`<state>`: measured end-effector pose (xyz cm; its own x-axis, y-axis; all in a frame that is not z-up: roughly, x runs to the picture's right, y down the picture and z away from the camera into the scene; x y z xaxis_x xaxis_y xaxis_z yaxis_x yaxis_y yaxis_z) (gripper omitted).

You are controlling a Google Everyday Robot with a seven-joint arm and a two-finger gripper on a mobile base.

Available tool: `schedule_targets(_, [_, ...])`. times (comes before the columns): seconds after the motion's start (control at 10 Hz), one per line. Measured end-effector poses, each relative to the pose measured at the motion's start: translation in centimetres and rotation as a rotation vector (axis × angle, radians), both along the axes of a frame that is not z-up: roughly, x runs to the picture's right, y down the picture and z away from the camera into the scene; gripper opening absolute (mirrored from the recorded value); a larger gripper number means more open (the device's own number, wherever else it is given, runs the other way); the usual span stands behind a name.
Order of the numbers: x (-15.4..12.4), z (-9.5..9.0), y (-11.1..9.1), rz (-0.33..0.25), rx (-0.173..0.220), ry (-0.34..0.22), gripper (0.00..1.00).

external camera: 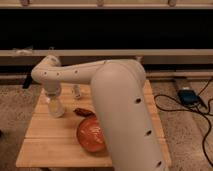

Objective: Place the ceramic cup over the eraser

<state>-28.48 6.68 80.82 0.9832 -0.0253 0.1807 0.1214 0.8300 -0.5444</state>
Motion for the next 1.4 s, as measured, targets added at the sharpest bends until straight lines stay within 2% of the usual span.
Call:
schedule_targets(0.2, [-1.2, 0.2, 0.2, -0.016, 0.001, -0.002, 0.80])
schedule_targets(0.7, [-2.2, 1.6, 1.2, -0.043, -0.001, 0.017, 0.80])
schedule_targets(0.8, [-2.6, 1.9, 1.4, -0.045, -0.003, 0.019, 0.73])
schedule_targets(1.1, [-2.7, 2.7, 1.3, -0.035, -0.004, 0.032, 0.43])
schedule_targets(1.2, [-2.5, 2.6, 1.3, -0.033, -0.005, 0.033, 0.31])
schedule_targets(1.4, [-1.4, 1.8, 0.8, -0.021, 0.000, 0.028, 0.15])
